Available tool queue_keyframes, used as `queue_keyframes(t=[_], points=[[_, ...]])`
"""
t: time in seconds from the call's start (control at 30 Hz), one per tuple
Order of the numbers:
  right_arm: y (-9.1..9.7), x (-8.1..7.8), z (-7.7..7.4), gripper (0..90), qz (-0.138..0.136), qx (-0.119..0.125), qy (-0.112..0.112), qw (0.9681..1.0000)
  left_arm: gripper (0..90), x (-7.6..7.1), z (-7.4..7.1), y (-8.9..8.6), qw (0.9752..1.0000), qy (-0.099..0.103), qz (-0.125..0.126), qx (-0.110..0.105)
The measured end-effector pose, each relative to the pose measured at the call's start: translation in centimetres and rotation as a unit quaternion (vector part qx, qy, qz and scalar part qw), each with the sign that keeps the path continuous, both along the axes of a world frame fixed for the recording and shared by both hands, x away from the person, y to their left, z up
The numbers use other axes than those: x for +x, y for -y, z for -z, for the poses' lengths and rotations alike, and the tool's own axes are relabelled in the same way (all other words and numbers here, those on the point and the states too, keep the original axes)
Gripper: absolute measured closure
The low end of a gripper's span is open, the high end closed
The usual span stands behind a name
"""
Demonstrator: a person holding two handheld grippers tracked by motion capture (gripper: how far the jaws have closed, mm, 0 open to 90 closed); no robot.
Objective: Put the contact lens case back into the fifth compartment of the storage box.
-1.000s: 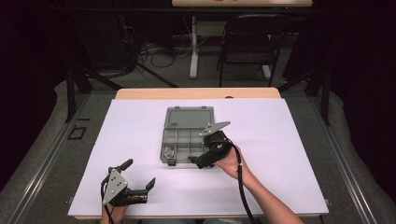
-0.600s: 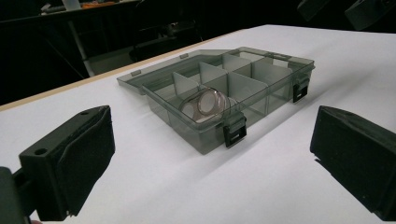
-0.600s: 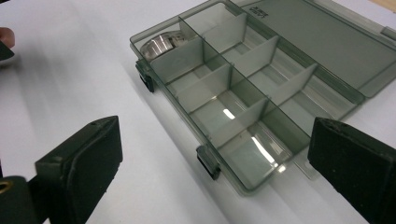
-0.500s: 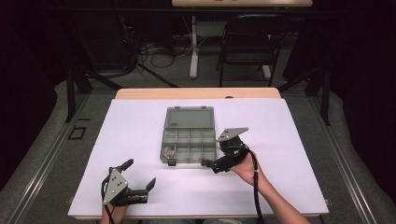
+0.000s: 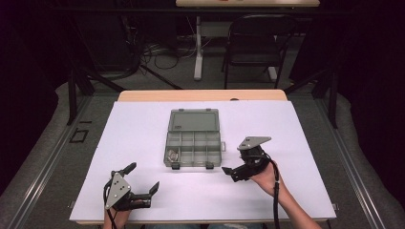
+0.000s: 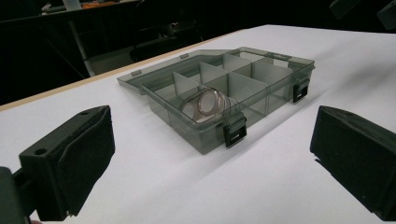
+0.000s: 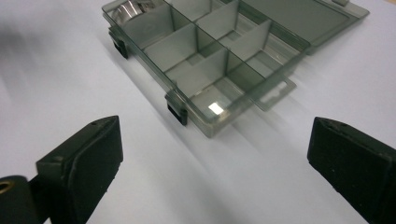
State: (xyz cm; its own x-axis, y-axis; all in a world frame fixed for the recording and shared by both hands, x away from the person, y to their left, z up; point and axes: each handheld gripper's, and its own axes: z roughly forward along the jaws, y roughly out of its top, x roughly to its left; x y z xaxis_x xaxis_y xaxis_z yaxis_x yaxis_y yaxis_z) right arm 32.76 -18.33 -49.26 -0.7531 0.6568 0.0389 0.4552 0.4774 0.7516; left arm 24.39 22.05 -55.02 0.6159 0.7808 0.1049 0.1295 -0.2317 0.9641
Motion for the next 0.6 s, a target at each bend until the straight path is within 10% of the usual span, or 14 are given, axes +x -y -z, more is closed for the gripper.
queue_keyframes(t=[0.6], points=[[4.5,-2.1,1.0,3.2,0.038,0.002,0.019,0.9991,0.1,0.0,0.0,0.1,1.0,-0.001,-0.001,0.002]])
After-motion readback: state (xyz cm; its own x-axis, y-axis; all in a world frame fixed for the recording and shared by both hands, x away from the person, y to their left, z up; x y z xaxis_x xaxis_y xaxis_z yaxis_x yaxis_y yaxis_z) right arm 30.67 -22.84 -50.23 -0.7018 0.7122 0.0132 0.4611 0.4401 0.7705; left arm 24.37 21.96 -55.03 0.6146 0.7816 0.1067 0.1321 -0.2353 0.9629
